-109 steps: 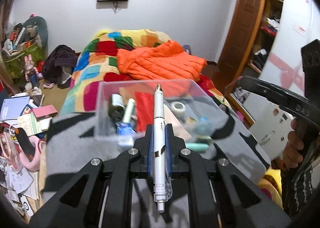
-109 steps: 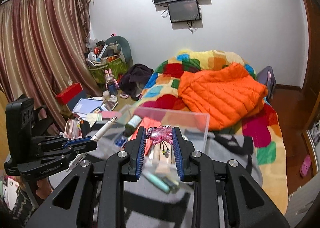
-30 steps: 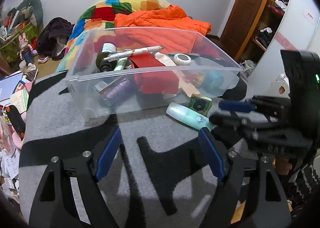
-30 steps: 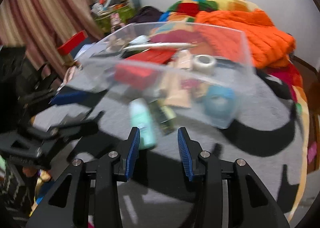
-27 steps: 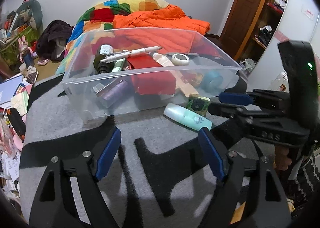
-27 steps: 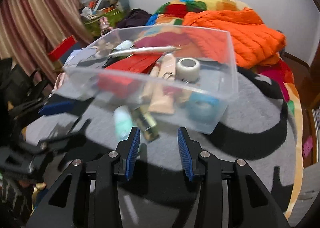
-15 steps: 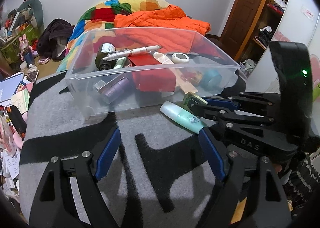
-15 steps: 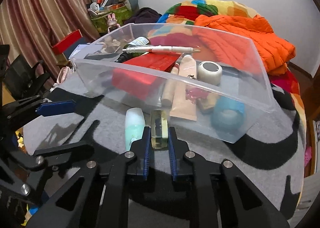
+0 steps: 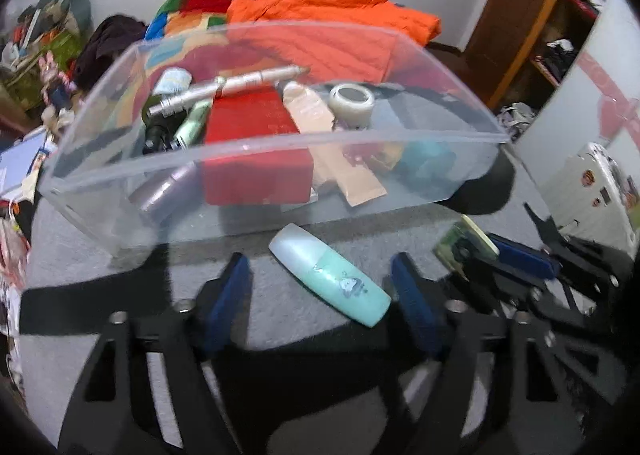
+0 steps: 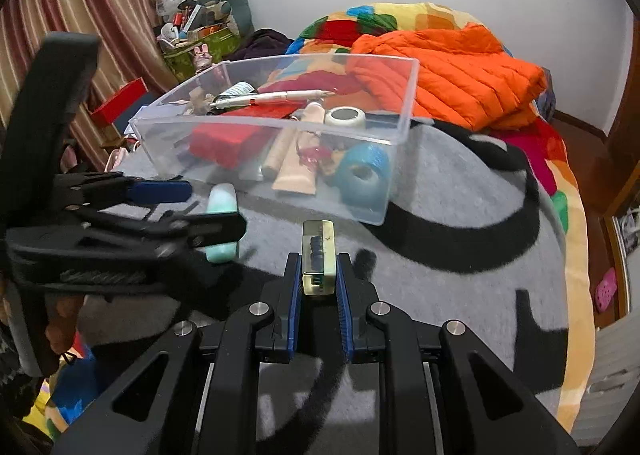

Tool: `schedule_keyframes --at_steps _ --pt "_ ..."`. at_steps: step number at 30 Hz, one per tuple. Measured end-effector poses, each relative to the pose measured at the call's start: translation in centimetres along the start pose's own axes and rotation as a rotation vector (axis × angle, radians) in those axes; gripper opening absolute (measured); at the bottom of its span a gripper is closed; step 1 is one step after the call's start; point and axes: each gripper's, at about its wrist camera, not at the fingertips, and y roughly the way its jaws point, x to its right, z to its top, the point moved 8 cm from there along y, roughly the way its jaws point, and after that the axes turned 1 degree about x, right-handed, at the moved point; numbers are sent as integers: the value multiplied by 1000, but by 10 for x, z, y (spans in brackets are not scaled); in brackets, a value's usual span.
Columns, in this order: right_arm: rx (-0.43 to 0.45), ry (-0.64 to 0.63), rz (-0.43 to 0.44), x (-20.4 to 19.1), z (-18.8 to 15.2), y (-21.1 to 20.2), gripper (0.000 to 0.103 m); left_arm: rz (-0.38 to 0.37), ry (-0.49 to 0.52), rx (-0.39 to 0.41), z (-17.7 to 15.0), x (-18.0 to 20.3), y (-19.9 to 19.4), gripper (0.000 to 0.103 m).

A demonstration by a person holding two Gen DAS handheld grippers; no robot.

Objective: Organize objects
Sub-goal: 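Grasp the mint green bottle with the left tool while the right tool grasps the small green-yellow item, then carry the mint bottle and green item into the clear box and release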

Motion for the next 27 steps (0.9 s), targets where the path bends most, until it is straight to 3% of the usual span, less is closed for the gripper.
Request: schedule_keyframes --at_steps 2,7,17,27 --pt "3 9 9 0 -2 0 15 14 -6 0 -3 -2 5 51" --pt "22 11 31 -4 -3 -5 15 28 22 13 -16 -6 -4 14" --pt "49 13 67 -18 5 -16 15 -12 64 62 -39 0 -32 13" --pt "148 6 70 -25 44 -45 15 -40 109 228 -10 16 -85 13"
